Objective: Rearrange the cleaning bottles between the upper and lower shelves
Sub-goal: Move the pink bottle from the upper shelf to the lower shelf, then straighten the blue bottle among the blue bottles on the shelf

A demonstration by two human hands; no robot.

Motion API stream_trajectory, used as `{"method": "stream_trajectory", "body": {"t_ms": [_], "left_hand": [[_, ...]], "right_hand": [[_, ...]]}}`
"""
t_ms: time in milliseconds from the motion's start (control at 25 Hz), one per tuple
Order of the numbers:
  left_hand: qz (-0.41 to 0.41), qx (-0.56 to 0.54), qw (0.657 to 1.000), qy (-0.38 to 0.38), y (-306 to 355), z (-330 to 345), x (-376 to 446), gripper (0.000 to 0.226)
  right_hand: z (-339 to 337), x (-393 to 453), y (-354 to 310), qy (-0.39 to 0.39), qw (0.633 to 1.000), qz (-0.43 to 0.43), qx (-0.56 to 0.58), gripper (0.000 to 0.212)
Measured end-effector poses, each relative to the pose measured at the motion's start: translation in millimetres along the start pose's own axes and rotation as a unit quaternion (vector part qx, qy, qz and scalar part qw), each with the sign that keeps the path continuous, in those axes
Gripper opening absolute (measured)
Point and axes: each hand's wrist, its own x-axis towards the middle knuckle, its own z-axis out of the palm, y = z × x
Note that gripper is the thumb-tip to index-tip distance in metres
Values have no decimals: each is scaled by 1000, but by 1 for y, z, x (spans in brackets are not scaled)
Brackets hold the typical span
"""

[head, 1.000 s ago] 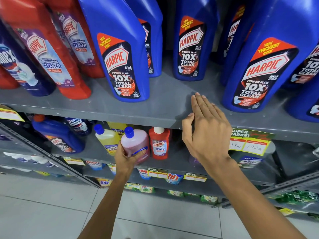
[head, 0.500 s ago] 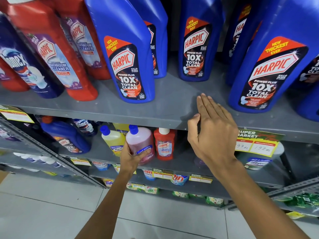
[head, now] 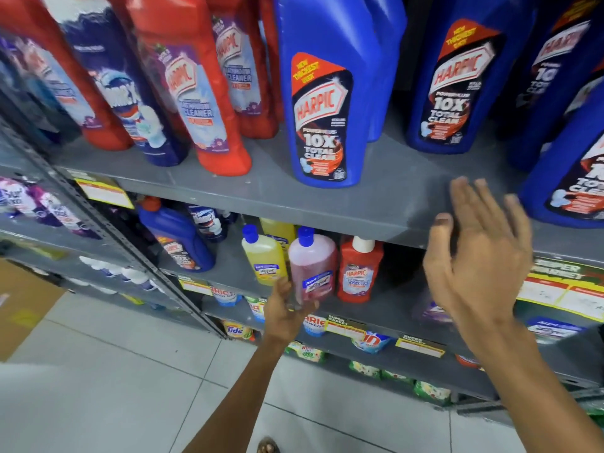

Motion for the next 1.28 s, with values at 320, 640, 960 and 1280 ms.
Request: {"method": "stream_trajectory", "body": {"t_ms": [320, 640, 960, 1280], "left_hand": [[-39, 17, 993, 109, -58, -190, 30, 7], [39, -6, 999, 21, -70, -300, 172, 96], [32, -20, 985, -170, -85, -322, 249, 60], [42, -46, 988, -143, -79, -321, 231, 59]], "right_hand": [[112, -134, -188, -177, 932, -106, 299, 49], [323, -207, -262, -294, 942, -3, 162, 58], [404, -223, -261, -276, 961, -38, 0, 58], [402, -223, -259, -294, 955, -36, 15, 59]]}}
